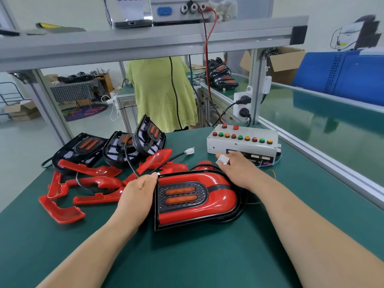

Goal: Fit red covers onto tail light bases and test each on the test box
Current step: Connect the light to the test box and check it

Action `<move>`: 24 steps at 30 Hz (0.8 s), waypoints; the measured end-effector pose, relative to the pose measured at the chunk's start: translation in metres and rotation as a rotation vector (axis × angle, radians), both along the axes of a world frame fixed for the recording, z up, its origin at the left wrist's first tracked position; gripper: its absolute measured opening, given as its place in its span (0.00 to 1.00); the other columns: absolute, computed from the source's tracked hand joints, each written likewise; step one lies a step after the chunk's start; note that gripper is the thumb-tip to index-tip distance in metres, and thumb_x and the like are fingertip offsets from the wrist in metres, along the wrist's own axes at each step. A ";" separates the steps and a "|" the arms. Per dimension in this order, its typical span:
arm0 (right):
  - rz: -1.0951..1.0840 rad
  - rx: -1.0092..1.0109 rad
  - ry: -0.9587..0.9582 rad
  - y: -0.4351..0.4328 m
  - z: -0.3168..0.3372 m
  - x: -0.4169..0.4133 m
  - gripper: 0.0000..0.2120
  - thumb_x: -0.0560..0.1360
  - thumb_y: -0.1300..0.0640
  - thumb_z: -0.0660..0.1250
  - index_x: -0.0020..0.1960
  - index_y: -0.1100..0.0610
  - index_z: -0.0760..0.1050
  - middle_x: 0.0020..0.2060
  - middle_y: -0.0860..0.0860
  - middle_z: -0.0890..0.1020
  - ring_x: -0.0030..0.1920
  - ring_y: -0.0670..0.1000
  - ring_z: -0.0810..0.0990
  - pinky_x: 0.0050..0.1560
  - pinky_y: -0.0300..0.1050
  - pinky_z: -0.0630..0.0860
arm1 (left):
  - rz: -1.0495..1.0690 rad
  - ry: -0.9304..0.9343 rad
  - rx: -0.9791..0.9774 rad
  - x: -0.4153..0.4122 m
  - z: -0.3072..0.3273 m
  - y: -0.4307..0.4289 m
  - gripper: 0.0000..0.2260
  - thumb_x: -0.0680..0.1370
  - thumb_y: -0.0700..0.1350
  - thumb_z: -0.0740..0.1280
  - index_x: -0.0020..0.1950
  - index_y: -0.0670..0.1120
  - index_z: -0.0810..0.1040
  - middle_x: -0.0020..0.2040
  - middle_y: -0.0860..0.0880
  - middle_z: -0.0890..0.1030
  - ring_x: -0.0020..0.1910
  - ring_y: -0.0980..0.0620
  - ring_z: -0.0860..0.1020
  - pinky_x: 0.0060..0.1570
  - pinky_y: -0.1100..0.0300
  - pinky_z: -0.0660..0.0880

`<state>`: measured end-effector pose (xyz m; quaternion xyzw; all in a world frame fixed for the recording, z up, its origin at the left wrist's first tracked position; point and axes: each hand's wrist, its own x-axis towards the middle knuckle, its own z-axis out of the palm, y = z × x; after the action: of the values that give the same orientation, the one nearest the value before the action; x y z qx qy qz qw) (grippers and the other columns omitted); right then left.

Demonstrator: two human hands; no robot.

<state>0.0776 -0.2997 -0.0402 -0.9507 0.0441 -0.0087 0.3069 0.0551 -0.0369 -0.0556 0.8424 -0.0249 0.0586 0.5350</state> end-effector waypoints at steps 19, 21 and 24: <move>-0.160 0.115 -0.173 -0.004 -0.013 -0.007 0.07 0.74 0.55 0.71 0.43 0.49 0.72 0.42 0.45 0.76 0.50 0.51 0.75 0.47 0.44 0.67 | 0.010 -0.021 0.012 -0.007 0.003 -0.002 0.20 0.83 0.54 0.59 0.32 0.49 0.66 0.28 0.54 0.67 0.32 0.54 0.66 0.39 0.54 0.66; -0.180 0.126 -0.192 -0.003 -0.014 -0.007 0.06 0.75 0.53 0.70 0.48 0.51 0.73 0.45 0.45 0.77 0.53 0.52 0.76 0.48 0.44 0.67 | 0.008 -0.015 0.017 -0.007 0.003 -0.003 0.20 0.83 0.54 0.59 0.34 0.48 0.66 0.30 0.52 0.67 0.33 0.52 0.66 0.39 0.54 0.66; -0.122 0.089 -0.181 -0.004 -0.013 -0.006 0.21 0.77 0.54 0.68 0.69 0.50 0.70 0.65 0.52 0.73 0.63 0.54 0.74 0.59 0.47 0.70 | 0.002 -0.010 0.018 -0.007 0.002 -0.002 0.19 0.83 0.55 0.58 0.35 0.47 0.67 0.32 0.50 0.68 0.34 0.51 0.68 0.40 0.54 0.67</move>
<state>0.0719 -0.3034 -0.0532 -0.9271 0.0744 -0.1110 0.3502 0.0483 -0.0388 -0.0534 0.8470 -0.0272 0.0631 0.5272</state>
